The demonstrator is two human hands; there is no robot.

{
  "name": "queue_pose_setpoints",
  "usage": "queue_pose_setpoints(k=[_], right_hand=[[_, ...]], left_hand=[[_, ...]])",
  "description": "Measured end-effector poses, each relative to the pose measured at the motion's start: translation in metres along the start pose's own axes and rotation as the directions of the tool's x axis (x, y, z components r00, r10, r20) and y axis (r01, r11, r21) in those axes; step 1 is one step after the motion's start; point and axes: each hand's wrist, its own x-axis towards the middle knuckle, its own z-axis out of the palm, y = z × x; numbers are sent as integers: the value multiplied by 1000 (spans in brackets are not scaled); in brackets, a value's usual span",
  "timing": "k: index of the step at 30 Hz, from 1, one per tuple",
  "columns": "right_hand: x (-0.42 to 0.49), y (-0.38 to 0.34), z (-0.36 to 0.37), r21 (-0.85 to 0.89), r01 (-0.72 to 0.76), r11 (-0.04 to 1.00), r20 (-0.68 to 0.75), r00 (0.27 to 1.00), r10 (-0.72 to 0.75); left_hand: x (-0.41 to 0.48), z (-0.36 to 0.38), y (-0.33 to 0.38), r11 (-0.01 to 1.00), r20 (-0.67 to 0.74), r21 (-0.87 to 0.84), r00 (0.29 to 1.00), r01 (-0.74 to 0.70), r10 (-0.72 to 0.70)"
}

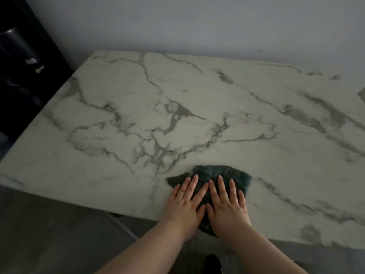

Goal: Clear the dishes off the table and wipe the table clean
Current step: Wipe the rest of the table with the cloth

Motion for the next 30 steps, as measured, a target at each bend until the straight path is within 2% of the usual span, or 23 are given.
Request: queue_pose_setpoints(k=[4, 9, 13, 21, 25, 30], right_hand=[[19, -19, -4, -55, 74, 996, 1, 997, -74], [54, -71, -16, -80, 275, 958, -10, 961, -276], [81, -136, -21, -75, 506, 859, 82, 862, -500], [109, -248, -26, -119, 637, 762, 108, 771, -628], [123, -313, -28, -135, 663, 736, 132, 748, -650], [141, -417, -28, -139, 722, 678, 125, 692, -711]], left_hand=[[4, -11, -20, 997, 55, -34, 996, 71, -69], [-14, -19, -70, 959, -71, -99, 960, 265, -272], [-36, -20, -125, 910, -151, -75, 898, 407, -414], [-70, -30, -223, 835, -150, -97, 821, 542, -551], [-87, -39, -280, 801, -149, -110, 787, 589, -599], [-117, -52, -372, 722, -119, -137, 712, 678, -692]])
